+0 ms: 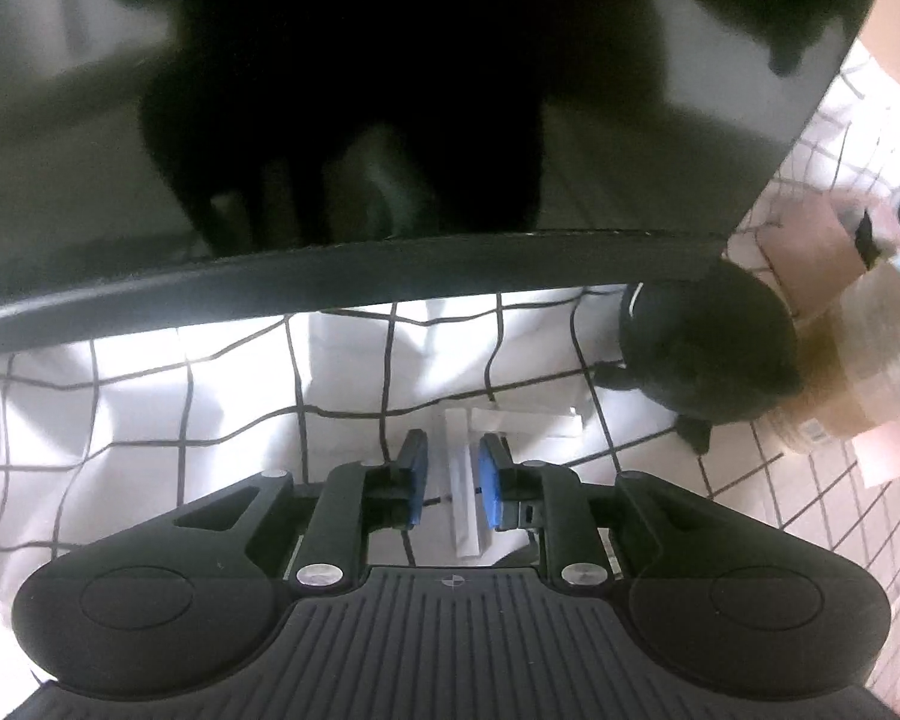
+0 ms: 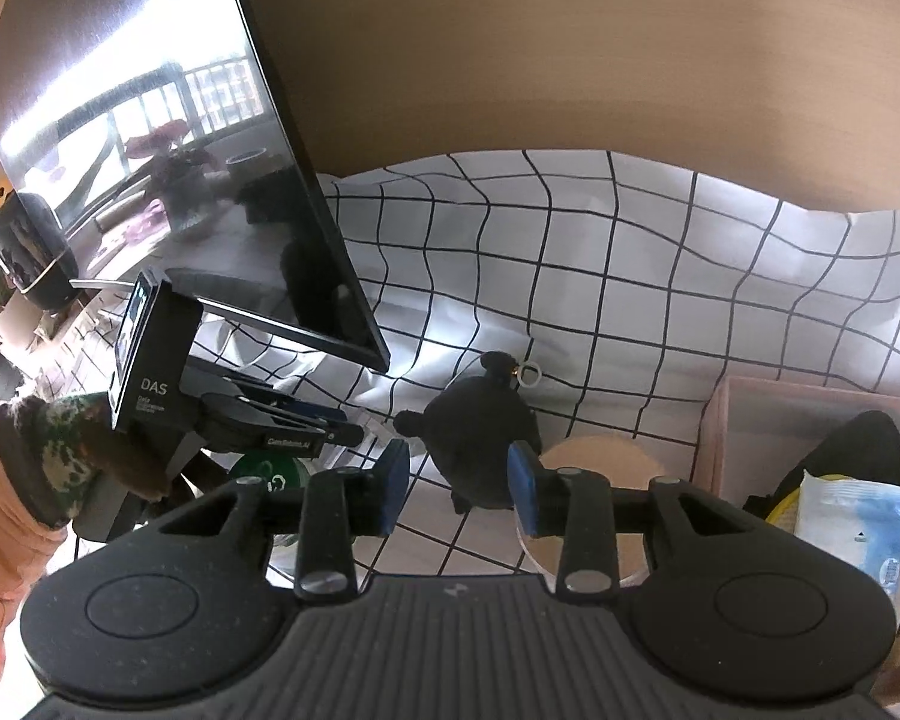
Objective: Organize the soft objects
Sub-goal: 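Reach the right tool to the black plush toy while the left tool reaches the clear stand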
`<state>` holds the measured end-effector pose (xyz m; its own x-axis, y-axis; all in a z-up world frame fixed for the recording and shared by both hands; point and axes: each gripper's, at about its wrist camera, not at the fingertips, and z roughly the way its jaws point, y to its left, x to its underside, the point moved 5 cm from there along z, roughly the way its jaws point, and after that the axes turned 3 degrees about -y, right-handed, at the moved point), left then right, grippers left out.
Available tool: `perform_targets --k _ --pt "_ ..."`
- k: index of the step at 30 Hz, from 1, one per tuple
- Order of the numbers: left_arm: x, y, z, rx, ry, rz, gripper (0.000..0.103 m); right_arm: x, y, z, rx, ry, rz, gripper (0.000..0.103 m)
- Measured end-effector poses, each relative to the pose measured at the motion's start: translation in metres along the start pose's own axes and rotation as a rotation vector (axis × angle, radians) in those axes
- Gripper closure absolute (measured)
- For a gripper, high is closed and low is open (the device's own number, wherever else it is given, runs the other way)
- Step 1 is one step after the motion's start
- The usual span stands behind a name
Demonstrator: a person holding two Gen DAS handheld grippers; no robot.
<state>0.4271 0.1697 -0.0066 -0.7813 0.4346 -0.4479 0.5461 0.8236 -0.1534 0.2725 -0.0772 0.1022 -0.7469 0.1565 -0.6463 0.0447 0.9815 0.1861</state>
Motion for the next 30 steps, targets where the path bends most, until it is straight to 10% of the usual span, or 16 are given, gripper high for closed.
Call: perform_targets --k 15,30 --pt "-0.012 -0.033 0.019 -0.118 0.074 0.095 0.088 -0.006 0.001 -0.002 0.033 -0.027 -0.064 0.067" --pt "0.024 0.009 -0.075 -0.046 -0.222 -0.097 0.089 -0.022 0.021 0.061 0.056 0.158 -0.27 0.054"
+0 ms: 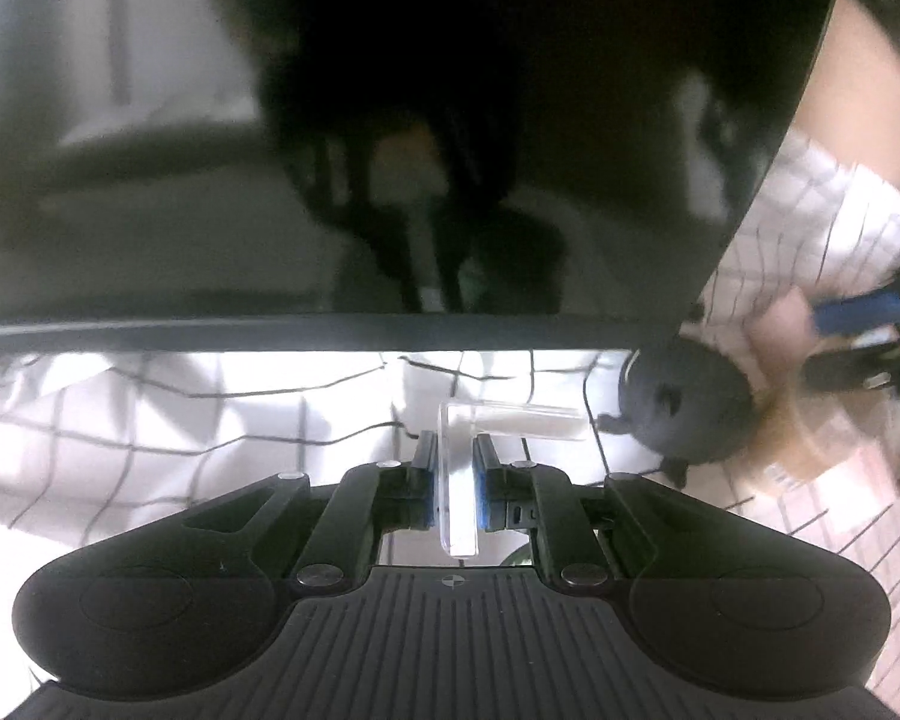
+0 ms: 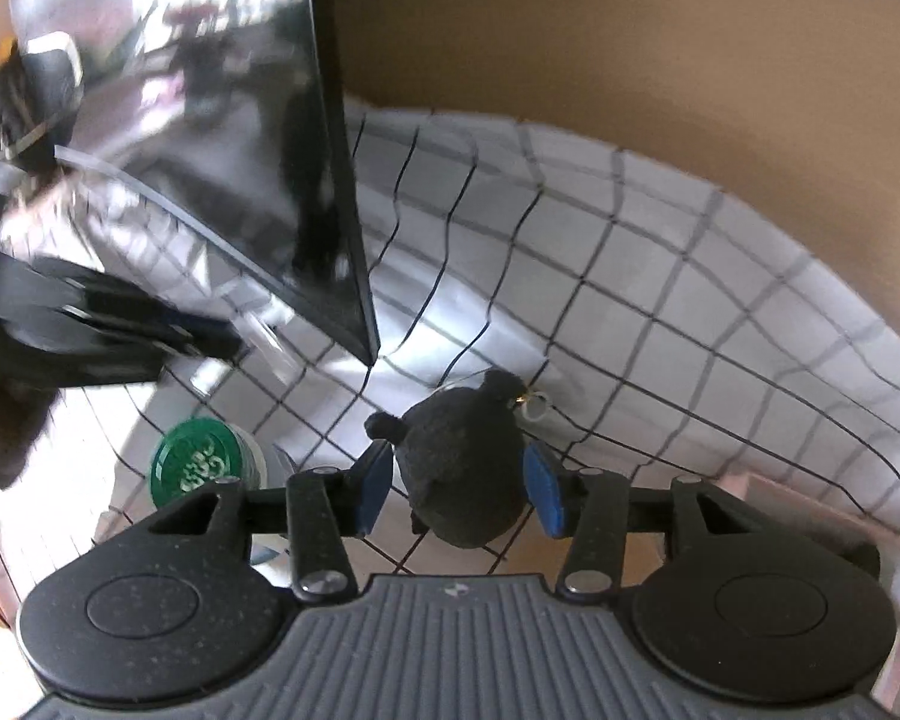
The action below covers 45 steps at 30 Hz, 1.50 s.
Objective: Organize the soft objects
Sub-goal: 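Reach the right tool to the black plush toy while the left tool reaches the clear stand, then grasp the black plush toy with the right tool while the left tool grasps the clear stand, then lift the black plush toy with the right tool and carry it over the pink box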
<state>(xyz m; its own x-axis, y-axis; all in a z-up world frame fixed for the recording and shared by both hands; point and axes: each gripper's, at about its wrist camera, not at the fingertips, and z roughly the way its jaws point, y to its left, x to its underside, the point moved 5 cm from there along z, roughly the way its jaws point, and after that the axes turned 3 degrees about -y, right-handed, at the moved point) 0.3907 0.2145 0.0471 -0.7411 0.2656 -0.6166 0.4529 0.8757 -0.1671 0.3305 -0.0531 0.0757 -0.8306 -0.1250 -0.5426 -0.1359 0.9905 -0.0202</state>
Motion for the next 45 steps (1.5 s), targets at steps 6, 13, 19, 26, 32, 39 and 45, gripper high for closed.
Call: perform_targets --k 6,13,19,26,32,39,45 --pt "0.017 0.023 -0.037 -0.001 -0.096 -0.087 0.089 -0.007 0.007 0.059 0.002 0.18 -0.05 0.054" --pt "0.046 0.046 -0.062 -0.018 -0.109 -0.188 0.089 -0.005 0.01 0.095 0.117 0.295 -0.108 0.032" --pt "0.063 0.058 -0.068 -0.055 -0.094 -0.237 0.089 0.003 0.02 0.098 0.165 0.277 -0.177 0.036" --pt "0.059 0.057 -0.087 -0.098 -0.13 -0.269 0.089 0.007 0.04 0.036 0.03 0.168 -0.187 0.039" --pt "0.038 0.027 -0.116 -0.125 -0.179 -0.212 0.089 0.005 0.046 -0.034 -0.057 0.08 -0.161 0.039" --pt "-0.004 -0.037 -0.157 -0.109 -0.266 -0.078 0.089 -0.011 0.023 -0.137 -0.052 -0.138 -0.125 0.039" --pt "-0.04 -0.111 -0.166 -0.042 -0.317 0.037 0.089 0.006 -0.033 -0.206 0.025 -0.255 -0.049 0.039"
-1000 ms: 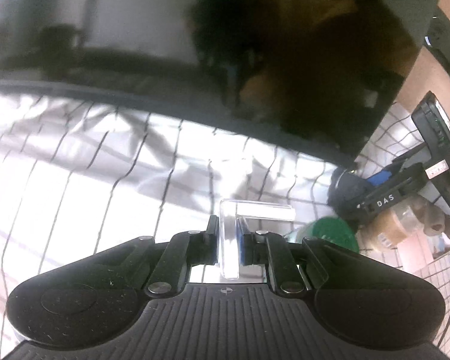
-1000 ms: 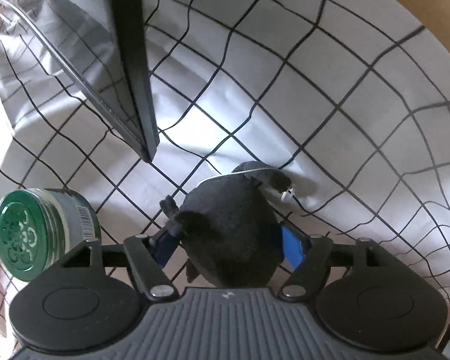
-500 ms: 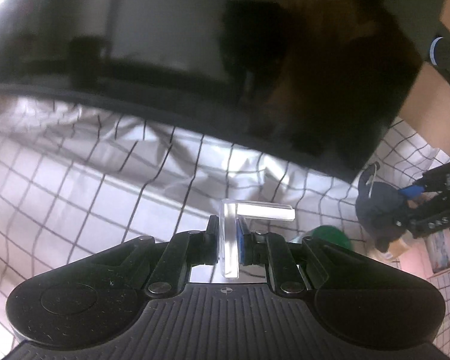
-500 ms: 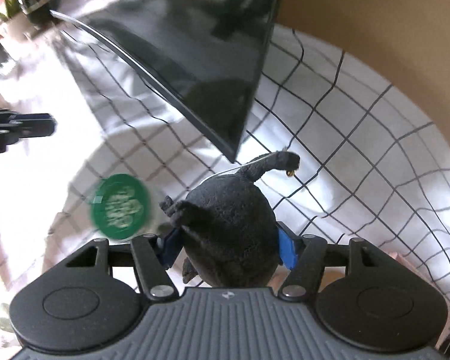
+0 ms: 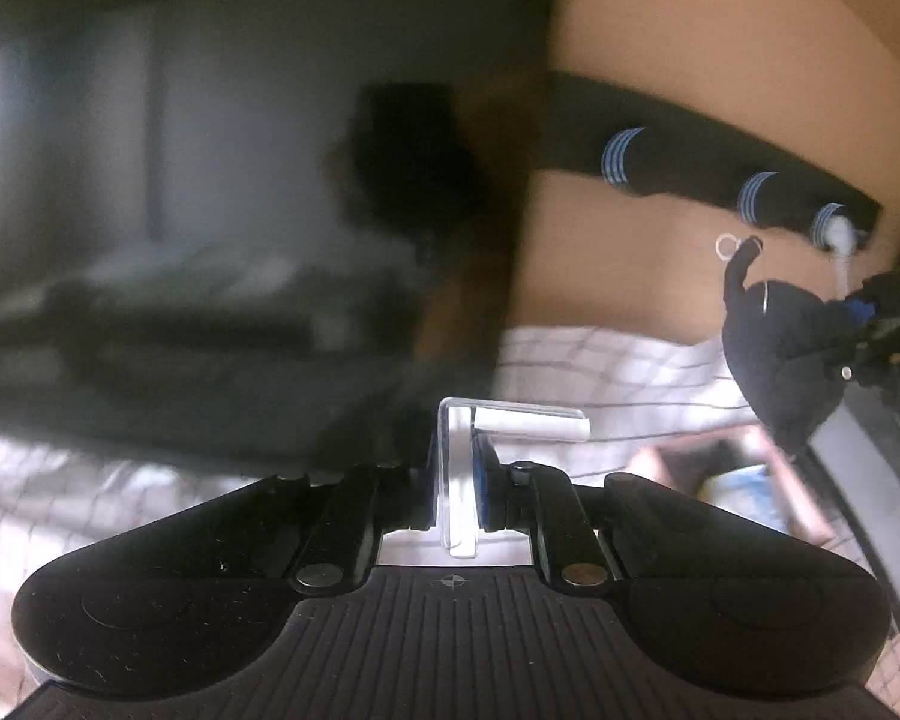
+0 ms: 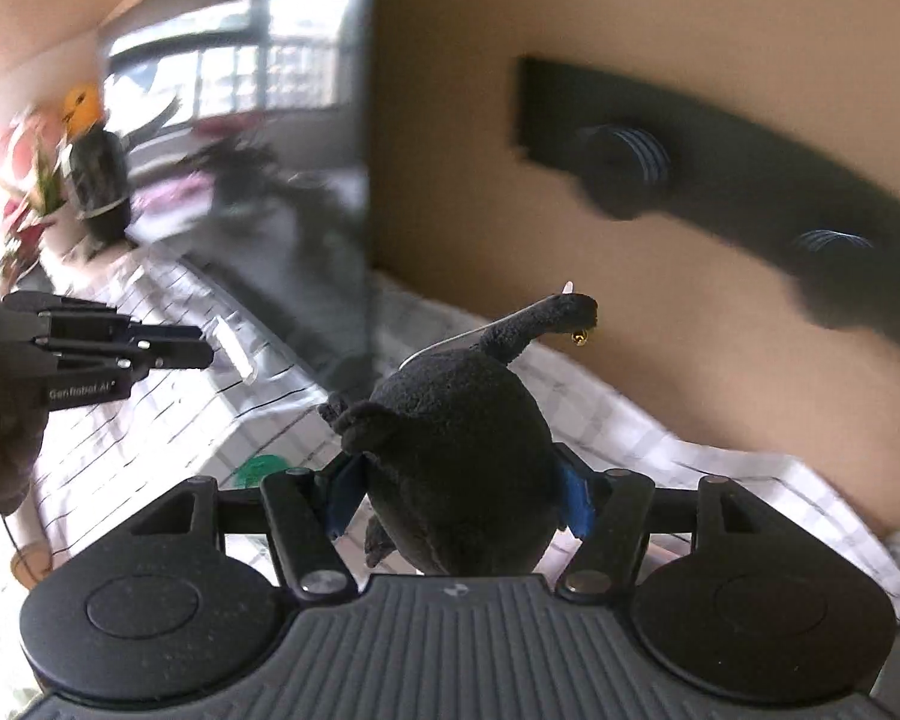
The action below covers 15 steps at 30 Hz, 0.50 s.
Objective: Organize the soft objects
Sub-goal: 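Lift the black plush toy with the right tool and carry it over the pink box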
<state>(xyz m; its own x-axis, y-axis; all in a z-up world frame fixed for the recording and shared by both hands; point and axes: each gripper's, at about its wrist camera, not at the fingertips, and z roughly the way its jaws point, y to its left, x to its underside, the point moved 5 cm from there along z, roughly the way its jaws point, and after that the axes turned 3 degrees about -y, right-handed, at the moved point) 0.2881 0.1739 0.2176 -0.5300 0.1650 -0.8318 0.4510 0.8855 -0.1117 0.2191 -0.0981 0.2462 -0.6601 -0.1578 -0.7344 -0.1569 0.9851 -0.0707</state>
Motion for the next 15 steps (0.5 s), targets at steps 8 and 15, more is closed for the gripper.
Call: perform_targets --k 8,15 --pt "-0.005 -0.111 0.05 0.178 0.043 0.083 0.089 0.044 -0.076 -0.036 0.122 -0.013 0.123 0.039" --pt "0.053 -0.203 0.114 0.34 0.168 0.056 0.089 0.092 -0.13 -0.011 0.201 0.056 0.259 0.039"
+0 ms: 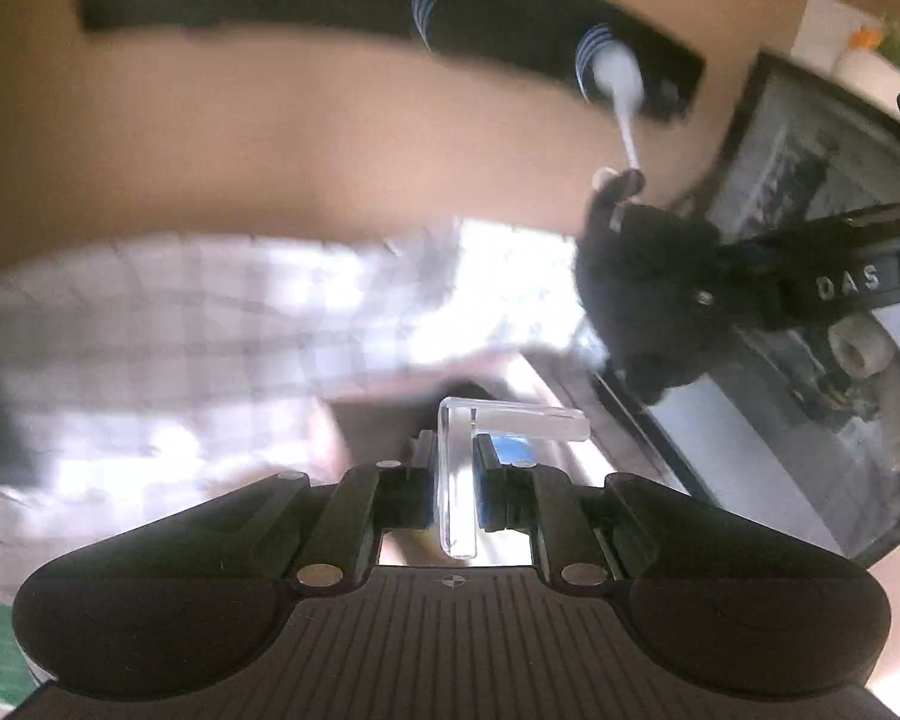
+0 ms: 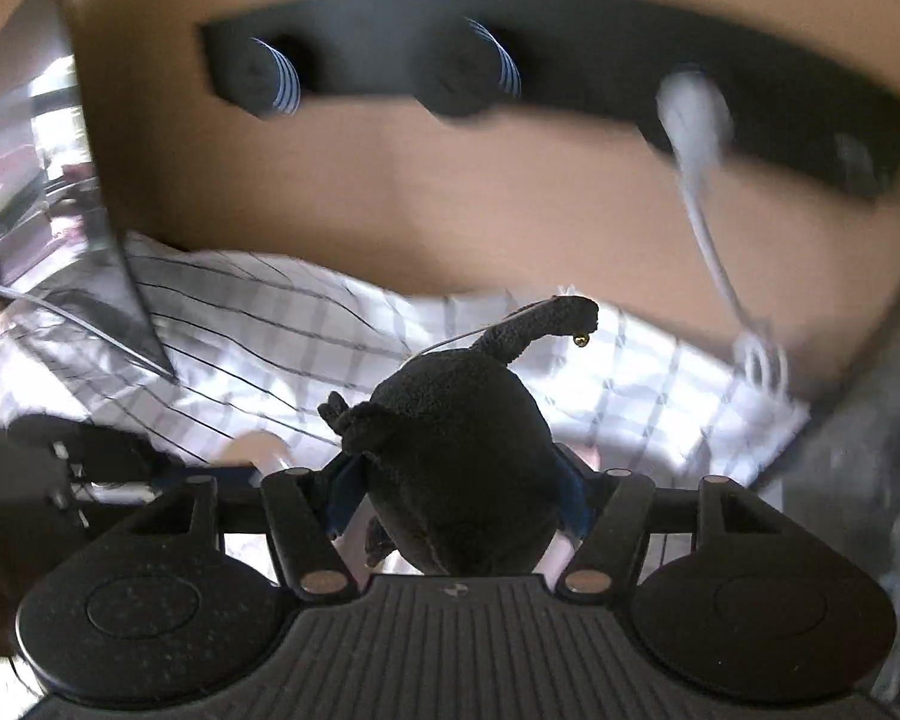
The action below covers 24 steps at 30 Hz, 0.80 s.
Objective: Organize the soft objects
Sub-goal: 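Lift the black plush toy with the right tool and carry it over the pink box, then lower the plush toy into the pink box and open the right tool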
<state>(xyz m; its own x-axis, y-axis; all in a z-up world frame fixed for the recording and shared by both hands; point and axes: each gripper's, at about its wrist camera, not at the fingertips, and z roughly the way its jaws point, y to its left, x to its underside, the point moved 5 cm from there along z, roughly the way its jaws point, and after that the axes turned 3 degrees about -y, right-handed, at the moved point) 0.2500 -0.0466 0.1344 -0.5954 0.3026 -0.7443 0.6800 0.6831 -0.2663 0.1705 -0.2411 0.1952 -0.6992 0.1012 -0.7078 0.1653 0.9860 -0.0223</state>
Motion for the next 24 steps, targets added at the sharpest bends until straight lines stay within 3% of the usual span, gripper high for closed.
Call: perform_targets --k 6,8,10,12,17,24 --pt "0.03 -0.014 0.062 0.016 0.01 -0.066 0.089 0.039 -0.019 0.06 0.055 0.085 0.071 0.039" --pt "0.037 -0.014 0.085 0.009 0.076 -0.083 0.089 0.047 -0.027 0.08 0.038 0.103 0.146 0.039" --pt "0.046 -0.013 0.097 -0.048 0.115 -0.05 0.089 0.054 -0.037 0.099 0.009 0.131 0.211 0.039" --pt "0.055 -0.014 0.1 -0.14 0.11 0.034 0.088 0.063 -0.04 0.115 -0.003 0.153 0.256 0.039" --pt "0.063 -0.021 0.102 -0.207 0.086 0.18 0.081 0.064 -0.041 0.137 -0.008 0.141 0.279 0.038" --pt "0.056 -0.014 0.088 -0.222 0.07 0.145 0.083 0.059 -0.033 0.135 -0.132 0.109 0.324 0.037"
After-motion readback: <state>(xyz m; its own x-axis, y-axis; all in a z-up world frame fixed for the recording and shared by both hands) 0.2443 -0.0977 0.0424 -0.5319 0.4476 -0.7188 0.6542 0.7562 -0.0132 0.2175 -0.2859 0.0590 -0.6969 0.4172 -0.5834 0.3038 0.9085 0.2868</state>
